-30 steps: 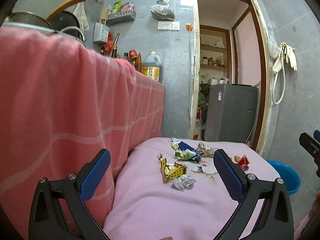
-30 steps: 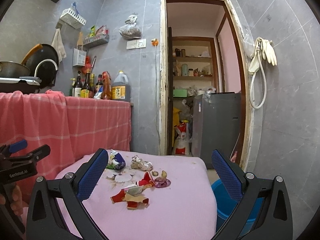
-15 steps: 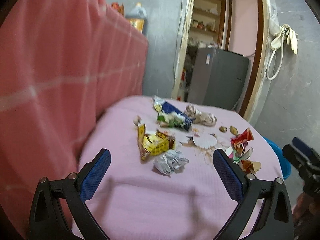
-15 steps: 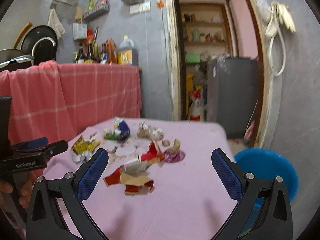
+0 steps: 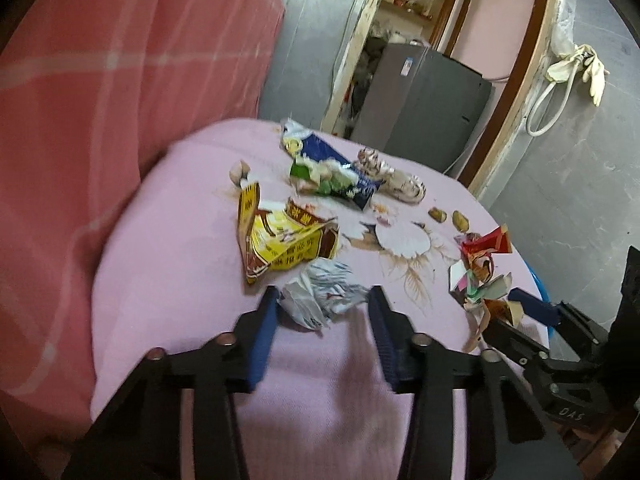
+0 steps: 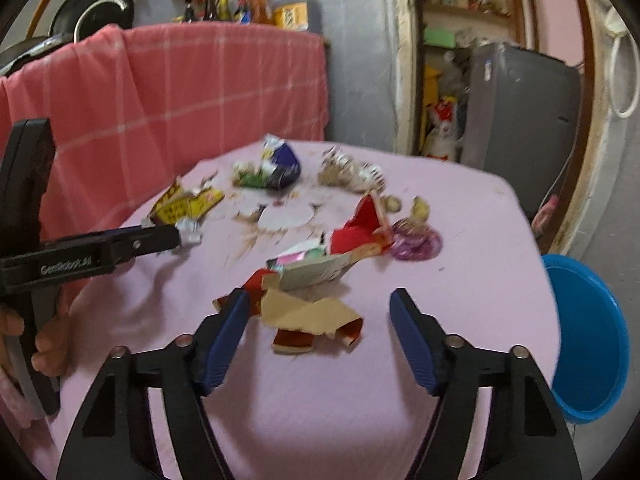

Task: Collect trash
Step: 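Grasp the crumpled foil with the left tool while the right tool grasps the red-and-white wrapper, then carry both wrappers over the blue bucket and open both tools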

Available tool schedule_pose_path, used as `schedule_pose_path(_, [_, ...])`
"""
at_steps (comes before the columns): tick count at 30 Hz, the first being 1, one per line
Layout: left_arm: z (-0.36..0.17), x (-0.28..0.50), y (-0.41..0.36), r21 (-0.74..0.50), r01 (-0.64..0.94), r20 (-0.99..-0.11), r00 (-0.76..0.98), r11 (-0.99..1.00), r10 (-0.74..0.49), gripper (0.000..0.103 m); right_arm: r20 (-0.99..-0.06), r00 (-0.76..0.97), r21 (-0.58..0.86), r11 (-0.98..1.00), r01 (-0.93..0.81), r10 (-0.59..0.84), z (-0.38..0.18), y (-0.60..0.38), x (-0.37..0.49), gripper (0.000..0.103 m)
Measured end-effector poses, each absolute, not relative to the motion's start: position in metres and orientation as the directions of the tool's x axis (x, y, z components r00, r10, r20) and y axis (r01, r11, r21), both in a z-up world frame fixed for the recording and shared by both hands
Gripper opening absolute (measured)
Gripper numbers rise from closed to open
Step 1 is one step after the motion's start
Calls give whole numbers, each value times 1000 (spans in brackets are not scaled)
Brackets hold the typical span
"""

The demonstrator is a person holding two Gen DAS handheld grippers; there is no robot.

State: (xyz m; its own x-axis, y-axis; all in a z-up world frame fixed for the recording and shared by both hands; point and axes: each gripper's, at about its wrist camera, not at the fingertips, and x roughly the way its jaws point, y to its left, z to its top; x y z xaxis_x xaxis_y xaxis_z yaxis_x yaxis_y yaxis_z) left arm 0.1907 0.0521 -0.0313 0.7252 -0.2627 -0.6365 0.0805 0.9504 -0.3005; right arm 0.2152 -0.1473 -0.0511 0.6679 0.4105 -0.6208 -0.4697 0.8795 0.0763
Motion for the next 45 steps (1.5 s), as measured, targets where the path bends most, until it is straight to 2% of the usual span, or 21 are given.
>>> schedule_pose_path(7, [-31,189,56,-318,76,-640,718,945,-274,14,-627,639,117,865,-488,446,-53,-152,217,41])
schedule_pose_path(16, [-30,184,53,-308,71,-639,723,949,-261,1,-615,630,142,852,-503,474,-53,-154,215,30])
schedule_pose_path(23, [-26,164,37,-290,105,-612,744,951,-268,0,-577,652,162,851,-499,492,-49,-164,203,30])
schedule_pose_path(30, [-7,143,11,-276,160,-511,811,948,-285,0,-437,758,157,871,-466,485,-24,-191,175,30])
schedule_pose_path(39, [34,151,-60,-238,314,-353,853,919,-383,0,-253,908,95,942,-321,335,22,-249,158,30])
schedule_pose_path(45, [49,184,-127,-235,447,-313,806,863,-502,0,-213,961,70,984,-166,177,36,-310,165,31])
